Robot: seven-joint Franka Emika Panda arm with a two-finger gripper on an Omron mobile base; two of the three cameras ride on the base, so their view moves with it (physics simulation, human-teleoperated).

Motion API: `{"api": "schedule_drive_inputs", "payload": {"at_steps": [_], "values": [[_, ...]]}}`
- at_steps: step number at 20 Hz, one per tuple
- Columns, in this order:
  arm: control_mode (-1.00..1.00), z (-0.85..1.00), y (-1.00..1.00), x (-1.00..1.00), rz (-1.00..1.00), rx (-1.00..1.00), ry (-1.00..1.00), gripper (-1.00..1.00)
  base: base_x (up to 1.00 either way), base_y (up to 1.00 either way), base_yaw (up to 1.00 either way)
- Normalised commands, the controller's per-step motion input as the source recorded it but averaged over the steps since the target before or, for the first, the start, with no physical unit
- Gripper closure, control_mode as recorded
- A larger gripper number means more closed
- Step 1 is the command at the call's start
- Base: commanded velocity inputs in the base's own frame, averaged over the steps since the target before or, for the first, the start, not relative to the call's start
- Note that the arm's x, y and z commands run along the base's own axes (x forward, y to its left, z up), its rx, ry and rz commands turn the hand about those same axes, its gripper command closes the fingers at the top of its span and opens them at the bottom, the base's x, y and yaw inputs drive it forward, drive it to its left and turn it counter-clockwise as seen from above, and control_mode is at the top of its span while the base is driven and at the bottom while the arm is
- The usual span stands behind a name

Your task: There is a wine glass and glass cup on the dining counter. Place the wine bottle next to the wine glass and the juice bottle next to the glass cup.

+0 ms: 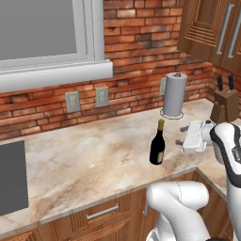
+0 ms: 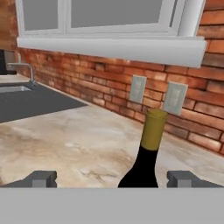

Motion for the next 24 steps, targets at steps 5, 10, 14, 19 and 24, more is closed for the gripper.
{"api": "schedule_drive_inputs", "payload": {"at_steps": [5,10,14,19,24], "values": [[-1.00,-0.15,0.07,0.25,0.00,0.02,0.02,-1.00,0.00,0.00,0.00],[-1.00,-0.14,0.07,0.29,0.00,0.02,0.04,-1.00,0.00,0.00,0.00],[-1.00,-0.16,0.09,0.30,0.00,0.03,0.05,-1.00,0.00,0.00,0.00],[-1.00,-0.19,0.09,0.32,0.00,0.03,0.07,-1.00,0.00,0.00,0.00],[-1.00,-0.21,0.05,0.29,0.00,0.06,0.11,-1.00,0.00,0.00,0.00]]}}
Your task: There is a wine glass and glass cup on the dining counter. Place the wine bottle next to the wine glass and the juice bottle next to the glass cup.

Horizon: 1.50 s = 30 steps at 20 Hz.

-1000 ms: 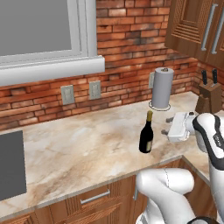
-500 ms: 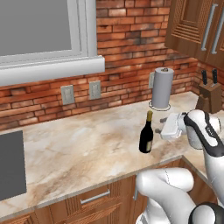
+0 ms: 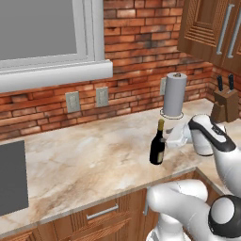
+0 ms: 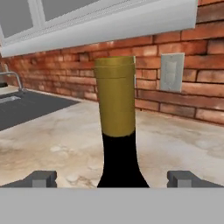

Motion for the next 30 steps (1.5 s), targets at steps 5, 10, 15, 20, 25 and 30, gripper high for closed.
{"api": "schedule_drive_inputs", "payload": {"at_steps": [5,10,15,20,25,30], "values": [[-1.00,-0.21,0.07,0.28,0.00,0.06,0.07,-1.00,0.00,0.00,0.00],[-1.00,-0.18,0.00,0.21,0.00,0.05,0.04,-1.00,0.00,0.00,0.00],[-1.00,-0.17,0.07,0.06,0.00,0.03,0.01,-1.00,0.00,0.00,0.00],[-1.00,-0.13,0.14,0.00,0.00,0.00,0.00,-1.00,0.00,0.00,0.00],[-1.00,-0.11,0.11,0.00,0.00,0.00,0.00,-1.00,0.00,0.00,0.00],[-1.00,-0.16,0.17,-0.09,0.00,0.00,0.00,-1.00,0.00,0.00,0.00]]}}
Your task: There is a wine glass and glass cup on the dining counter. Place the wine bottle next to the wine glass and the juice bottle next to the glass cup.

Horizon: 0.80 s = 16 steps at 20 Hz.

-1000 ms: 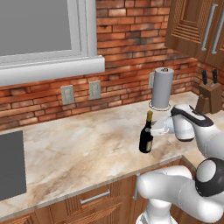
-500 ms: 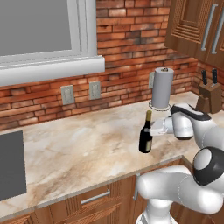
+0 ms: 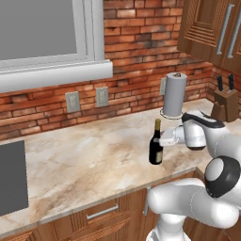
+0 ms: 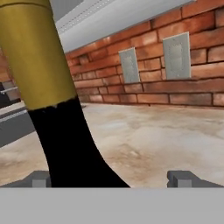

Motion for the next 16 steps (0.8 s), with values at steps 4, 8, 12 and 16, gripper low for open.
{"api": "schedule_drive_inputs", "payload": {"at_steps": [4,8,12,16], "values": [[-1.00,-0.15,0.20,-0.18,0.00,0.00,0.00,-1.00,0.00,0.00,0.00],[-1.00,-0.11,0.20,-0.22,0.00,0.00,0.00,-1.00,0.00,0.00,0.00],[-1.00,-0.09,0.13,-0.09,0.00,0.00,0.00,-1.00,0.00,0.00,0.00],[-1.00,-0.05,0.01,0.18,0.00,0.00,0.00,-1.00,0.00,0.00,0.00]]}}
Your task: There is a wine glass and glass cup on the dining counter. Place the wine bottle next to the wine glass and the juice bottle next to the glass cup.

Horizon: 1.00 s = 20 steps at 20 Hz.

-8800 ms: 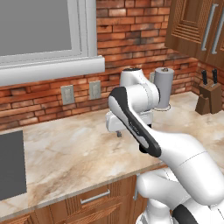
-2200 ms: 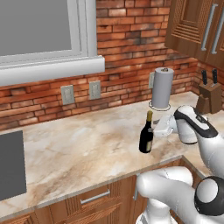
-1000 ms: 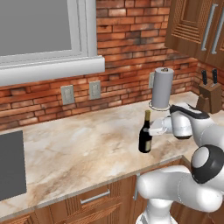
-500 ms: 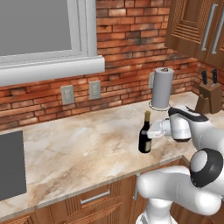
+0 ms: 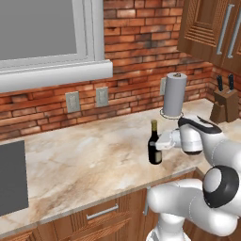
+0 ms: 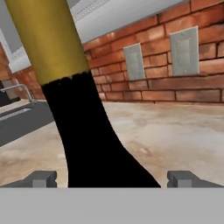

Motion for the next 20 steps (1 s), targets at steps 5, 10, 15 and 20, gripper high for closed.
{"api": "schedule_drive_inputs", "payload": {"at_steps": [5,10,15,20], "values": [[-1.00,-0.05,-0.01,0.37,0.00,0.00,0.00,-1.00,0.00,0.00,0.00],[-1.00,-0.14,-0.07,0.24,0.00,0.00,0.00,-1.00,0.00,0.00,0.00],[-1.00,-0.19,-0.09,0.00,0.00,0.00,-0.03,1.00,0.00,0.00,0.00],[-1.00,-0.14,-0.05,0.00,0.00,0.00,-0.03,1.00,0.00,0.00,0.00]]}}
